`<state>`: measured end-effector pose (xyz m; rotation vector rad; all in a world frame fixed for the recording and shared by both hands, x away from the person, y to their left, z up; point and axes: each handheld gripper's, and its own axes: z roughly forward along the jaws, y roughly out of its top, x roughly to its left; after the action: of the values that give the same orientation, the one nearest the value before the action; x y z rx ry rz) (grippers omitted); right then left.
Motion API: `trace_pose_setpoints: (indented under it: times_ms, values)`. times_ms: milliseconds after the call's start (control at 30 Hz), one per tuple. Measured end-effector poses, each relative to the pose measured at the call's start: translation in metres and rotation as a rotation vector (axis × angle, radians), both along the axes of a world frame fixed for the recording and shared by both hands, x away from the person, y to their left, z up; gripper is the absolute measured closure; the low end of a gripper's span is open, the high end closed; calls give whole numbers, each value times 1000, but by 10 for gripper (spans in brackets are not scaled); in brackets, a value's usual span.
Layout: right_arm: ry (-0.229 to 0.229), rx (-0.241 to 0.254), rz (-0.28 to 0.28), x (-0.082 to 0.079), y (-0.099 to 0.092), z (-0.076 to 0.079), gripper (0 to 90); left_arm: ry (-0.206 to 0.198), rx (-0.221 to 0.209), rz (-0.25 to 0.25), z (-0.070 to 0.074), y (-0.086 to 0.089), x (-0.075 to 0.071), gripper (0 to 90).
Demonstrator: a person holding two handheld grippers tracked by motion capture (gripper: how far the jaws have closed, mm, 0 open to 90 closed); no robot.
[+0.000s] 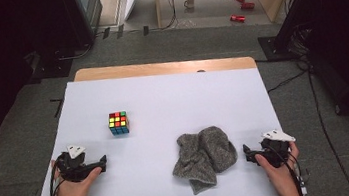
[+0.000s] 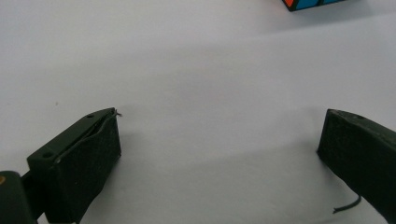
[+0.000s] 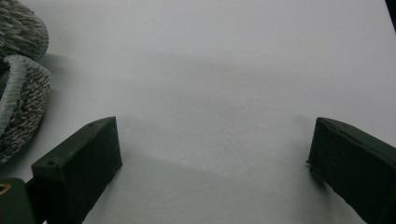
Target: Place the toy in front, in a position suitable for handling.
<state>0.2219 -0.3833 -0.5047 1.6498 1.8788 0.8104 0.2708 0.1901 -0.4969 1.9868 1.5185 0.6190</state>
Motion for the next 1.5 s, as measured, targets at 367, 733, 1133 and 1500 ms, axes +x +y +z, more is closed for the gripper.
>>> trace_pose_setpoints:
  times_ms: [367, 733, 1133, 1500]
  values:
    - [0, 1, 0, 0, 0, 0, 19, -55, -30, -39, 13, -11, 4, 0]
    - [2, 2, 0, 0, 0, 0, 18, -79, -79, -85, 20, -36, 11, 0]
    - [0, 0, 0, 0, 0, 0, 19, -79, -70, -92, 16, -70, 32, 0]
    - [-1, 1, 0, 0, 0, 0, 19, -92, -64, 7, 6, -89, 65, 73]
